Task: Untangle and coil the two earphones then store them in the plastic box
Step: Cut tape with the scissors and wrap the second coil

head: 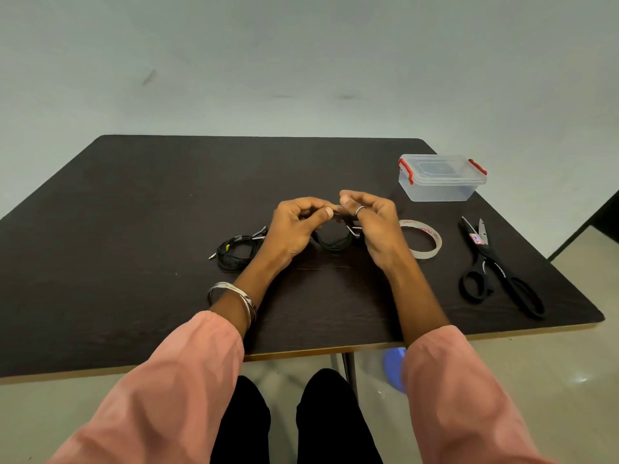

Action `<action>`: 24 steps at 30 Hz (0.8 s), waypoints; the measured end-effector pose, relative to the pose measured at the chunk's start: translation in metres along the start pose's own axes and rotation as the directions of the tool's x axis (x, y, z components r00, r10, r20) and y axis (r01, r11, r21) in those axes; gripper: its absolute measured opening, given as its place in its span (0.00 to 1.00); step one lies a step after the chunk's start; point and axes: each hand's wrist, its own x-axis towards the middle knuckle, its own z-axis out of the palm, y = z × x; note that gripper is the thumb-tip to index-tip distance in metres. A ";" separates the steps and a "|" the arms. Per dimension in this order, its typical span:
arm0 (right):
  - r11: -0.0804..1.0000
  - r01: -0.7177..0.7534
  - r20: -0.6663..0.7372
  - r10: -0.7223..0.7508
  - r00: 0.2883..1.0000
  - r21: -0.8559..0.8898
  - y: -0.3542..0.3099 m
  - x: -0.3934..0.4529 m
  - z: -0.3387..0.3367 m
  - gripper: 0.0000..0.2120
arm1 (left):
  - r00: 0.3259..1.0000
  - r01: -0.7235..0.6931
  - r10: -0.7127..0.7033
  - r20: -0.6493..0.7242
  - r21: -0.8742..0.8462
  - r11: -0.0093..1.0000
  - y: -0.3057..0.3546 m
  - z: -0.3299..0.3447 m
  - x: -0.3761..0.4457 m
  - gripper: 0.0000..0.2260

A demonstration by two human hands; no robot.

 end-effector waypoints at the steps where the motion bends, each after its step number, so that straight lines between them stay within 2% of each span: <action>1: 0.999 -0.003 -0.006 0.003 1.000 0.033 -0.001 0.000 -0.001 0.11 | 1.000 -0.006 0.007 0.017 -0.007 1.000 -0.001 0.000 0.000 0.06; 4: 0.996 0.008 -0.022 -0.006 1.000 0.084 -0.002 -0.001 -0.002 0.13 | 0.998 -0.025 0.025 0.054 0.006 1.000 -0.004 0.000 0.001 0.07; 8: 0.998 0.033 -0.051 -0.030 0.998 0.058 -0.003 -0.002 0.000 0.14 | 0.998 -0.034 0.034 0.059 0.008 0.999 -0.005 -0.001 0.001 0.07; 13: 0.992 0.056 -0.106 -0.044 0.993 0.114 -0.005 -0.003 0.004 0.16 | 0.999 -0.005 0.008 0.032 -0.088 0.996 0.001 0.001 0.000 0.07; 16: 0.994 0.069 -0.131 -0.058 0.990 0.086 -0.004 -0.003 0.005 0.16 | 1.000 0.008 -0.010 -0.011 -0.140 0.990 0.004 0.002 -0.002 0.09; 20: 0.991 0.108 -0.110 -0.100 0.989 0.077 -0.004 -0.004 0.006 0.17 | 0.996 0.070 -0.076 -0.044 -0.116 0.991 0.003 0.002 -0.001 0.12; 24: 0.987 0.160 -0.083 -0.158 0.984 0.018 -0.004 -0.006 0.007 0.18 | 0.989 0.116 -0.119 -0.088 -0.042 0.992 -0.005 0.003 0.002 0.05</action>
